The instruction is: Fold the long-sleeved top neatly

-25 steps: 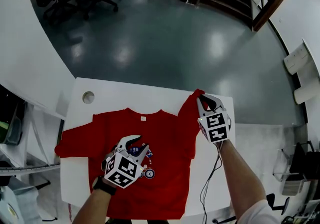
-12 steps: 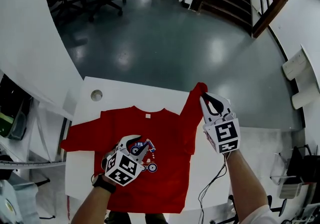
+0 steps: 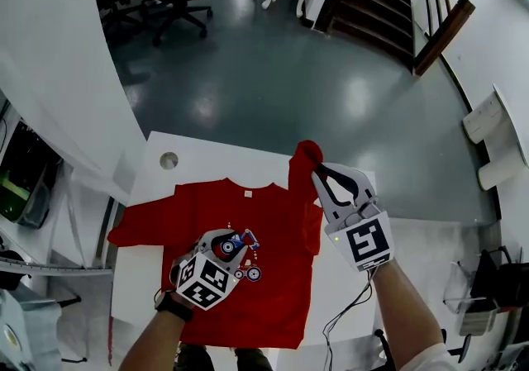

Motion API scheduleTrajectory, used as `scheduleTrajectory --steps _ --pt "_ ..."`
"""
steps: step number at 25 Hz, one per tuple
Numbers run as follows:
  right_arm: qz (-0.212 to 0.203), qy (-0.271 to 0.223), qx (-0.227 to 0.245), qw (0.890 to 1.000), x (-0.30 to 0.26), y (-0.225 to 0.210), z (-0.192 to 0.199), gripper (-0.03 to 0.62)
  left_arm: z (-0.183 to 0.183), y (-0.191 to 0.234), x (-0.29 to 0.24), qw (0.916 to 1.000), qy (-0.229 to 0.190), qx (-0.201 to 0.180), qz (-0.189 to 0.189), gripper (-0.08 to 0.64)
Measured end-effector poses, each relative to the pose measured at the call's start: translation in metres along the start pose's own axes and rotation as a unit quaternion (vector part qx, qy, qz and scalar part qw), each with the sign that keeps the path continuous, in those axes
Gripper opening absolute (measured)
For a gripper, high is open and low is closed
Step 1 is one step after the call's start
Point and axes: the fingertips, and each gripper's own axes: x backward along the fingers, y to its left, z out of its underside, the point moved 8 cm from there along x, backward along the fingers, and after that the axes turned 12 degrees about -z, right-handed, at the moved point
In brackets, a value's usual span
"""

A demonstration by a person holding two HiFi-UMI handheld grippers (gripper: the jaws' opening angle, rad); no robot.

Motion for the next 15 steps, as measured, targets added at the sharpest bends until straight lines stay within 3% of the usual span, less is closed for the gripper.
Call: scheduleTrajectory --steps 5,15 --pt "-0.032 0.009 0.009 0.999 -0.007 0.027 -0.018 0.04 0.006 0.001 0.013 0.9999 0.0 0.008 -0.008 0.133" --pt "-0.116 0.012 0.079 0.99 -0.051 0.087 -0.027 0.04 0.034 0.014 0.03 0.9991 0.007 0.03 -0.03 0.133"
